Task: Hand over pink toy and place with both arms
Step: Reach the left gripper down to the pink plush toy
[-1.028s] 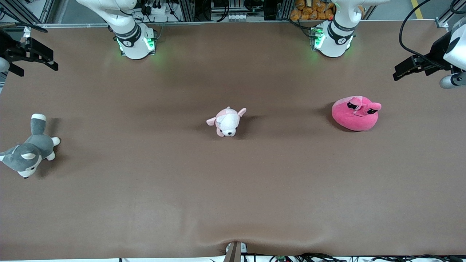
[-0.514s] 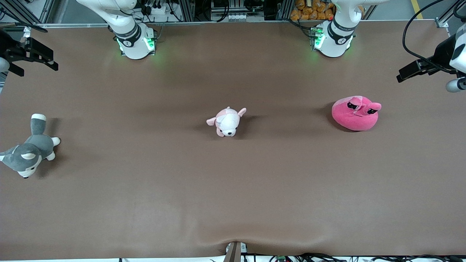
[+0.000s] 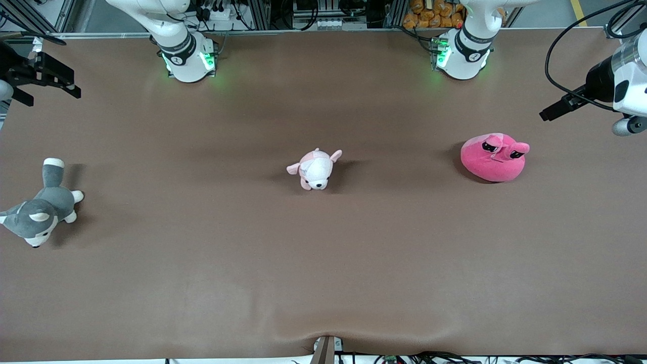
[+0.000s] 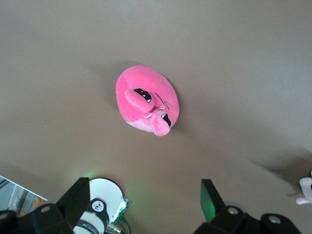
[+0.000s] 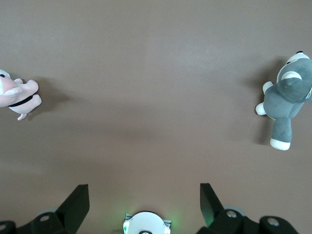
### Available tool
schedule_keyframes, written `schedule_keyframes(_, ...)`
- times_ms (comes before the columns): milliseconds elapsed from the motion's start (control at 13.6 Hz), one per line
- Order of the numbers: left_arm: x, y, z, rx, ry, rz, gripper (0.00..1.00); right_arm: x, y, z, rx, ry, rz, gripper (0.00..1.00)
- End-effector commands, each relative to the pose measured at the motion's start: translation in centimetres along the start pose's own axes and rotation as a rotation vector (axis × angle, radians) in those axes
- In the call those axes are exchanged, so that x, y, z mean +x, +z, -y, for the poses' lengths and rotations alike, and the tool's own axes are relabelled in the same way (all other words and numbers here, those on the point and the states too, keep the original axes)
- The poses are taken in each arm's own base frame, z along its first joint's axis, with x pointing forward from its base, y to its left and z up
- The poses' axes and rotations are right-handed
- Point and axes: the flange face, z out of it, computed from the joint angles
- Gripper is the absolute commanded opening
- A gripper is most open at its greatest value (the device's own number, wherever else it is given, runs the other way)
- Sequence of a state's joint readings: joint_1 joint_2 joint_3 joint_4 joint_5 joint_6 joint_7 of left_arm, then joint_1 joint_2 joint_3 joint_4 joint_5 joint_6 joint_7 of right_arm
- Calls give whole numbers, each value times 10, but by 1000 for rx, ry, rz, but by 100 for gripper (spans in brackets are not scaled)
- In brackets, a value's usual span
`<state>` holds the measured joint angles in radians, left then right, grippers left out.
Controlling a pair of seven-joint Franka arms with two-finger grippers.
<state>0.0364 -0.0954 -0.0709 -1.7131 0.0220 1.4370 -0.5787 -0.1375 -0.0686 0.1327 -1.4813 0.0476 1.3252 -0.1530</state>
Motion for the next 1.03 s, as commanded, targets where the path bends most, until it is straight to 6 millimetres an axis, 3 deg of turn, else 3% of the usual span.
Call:
schedule_keyframes(0,13,9,21,-16,-87,-22,100,0,-3,-5,19,-11,-1,100)
schedule_keyframes(220,26,25,30,2,-188,6,100,0,-3,-5,19,-11,-1,100)
schedule_keyframes(514,52,51,24,29,-350,52,100,0,-3,-5,19,-11,-1,100)
schedule_keyframes(734,61,56,32,-17,-504,74,100,0,-3,-5,19,-11,-1,100)
schedule_keyframes(954,60,78,30,-27,-606,91,100,0,-3,-5,19,-11,-1,100)
